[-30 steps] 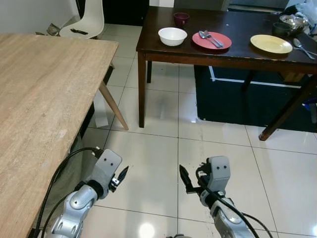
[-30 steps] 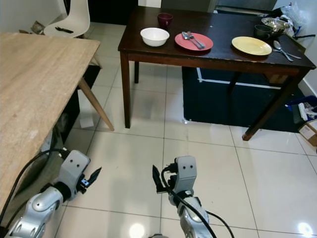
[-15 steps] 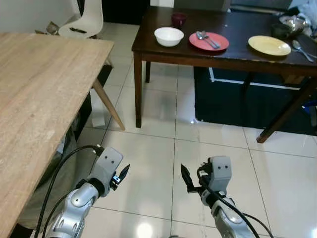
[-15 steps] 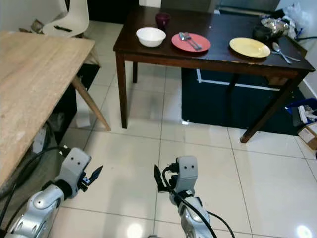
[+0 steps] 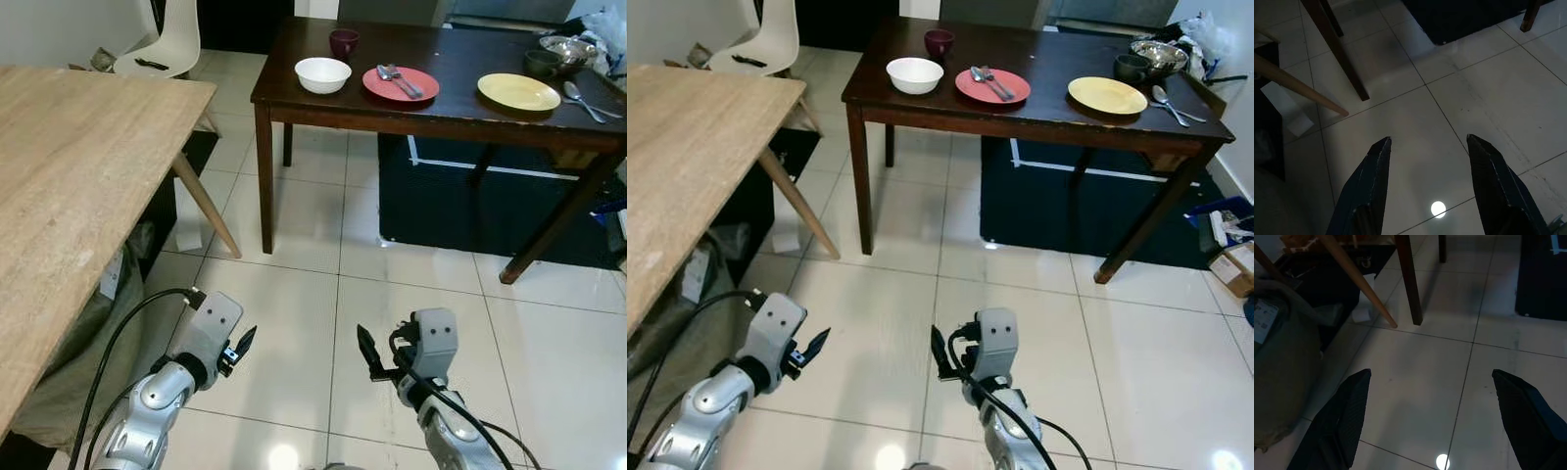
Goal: Setting the table
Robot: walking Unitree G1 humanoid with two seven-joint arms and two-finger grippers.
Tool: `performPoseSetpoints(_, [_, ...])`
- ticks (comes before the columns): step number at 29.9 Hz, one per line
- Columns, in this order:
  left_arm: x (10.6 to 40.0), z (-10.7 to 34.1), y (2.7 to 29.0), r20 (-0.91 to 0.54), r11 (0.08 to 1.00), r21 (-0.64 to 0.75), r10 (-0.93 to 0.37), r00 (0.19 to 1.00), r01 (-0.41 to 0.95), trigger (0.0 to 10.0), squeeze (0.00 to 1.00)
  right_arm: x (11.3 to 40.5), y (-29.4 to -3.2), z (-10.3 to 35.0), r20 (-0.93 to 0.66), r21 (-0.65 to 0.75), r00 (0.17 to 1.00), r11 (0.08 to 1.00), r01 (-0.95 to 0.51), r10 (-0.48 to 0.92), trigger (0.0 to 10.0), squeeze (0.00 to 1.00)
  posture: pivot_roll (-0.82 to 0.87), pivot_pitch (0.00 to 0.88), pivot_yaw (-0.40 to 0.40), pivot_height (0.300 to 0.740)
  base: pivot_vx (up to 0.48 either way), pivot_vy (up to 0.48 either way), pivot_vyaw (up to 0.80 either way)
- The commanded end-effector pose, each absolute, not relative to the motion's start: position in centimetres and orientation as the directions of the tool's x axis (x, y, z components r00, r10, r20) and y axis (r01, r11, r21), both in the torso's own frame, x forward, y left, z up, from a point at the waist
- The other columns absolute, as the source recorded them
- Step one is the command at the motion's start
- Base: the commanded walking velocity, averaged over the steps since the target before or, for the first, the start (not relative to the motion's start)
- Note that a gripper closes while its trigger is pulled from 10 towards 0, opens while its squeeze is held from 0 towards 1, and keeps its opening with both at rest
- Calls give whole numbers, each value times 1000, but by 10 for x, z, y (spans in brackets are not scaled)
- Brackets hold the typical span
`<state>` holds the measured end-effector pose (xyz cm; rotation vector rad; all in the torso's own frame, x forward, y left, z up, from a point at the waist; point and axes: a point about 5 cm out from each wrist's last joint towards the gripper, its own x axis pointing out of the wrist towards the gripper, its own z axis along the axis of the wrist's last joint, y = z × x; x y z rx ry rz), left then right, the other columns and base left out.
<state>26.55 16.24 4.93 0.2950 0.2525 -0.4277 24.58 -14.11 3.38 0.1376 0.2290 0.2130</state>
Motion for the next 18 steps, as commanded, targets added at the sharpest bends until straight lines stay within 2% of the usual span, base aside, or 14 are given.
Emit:
performPoseSetpoints(1, [261, 42, 164, -335, 873, 205, -362, 870, 442, 10000, 0, 241, -140, 29, -233, 161, 946, 968, -193, 227, 10000, 0, -120, 9, 21, 740, 0, -428, 0])
performPoseSetpoints(18, [260, 40, 164, -349, 874, 200, -358, 866, 442, 10000, 0, 240, -141, 28, -237, 163, 945, 968, -190, 225, 10000, 0, -122, 12, 22, 740, 0, -435, 0])
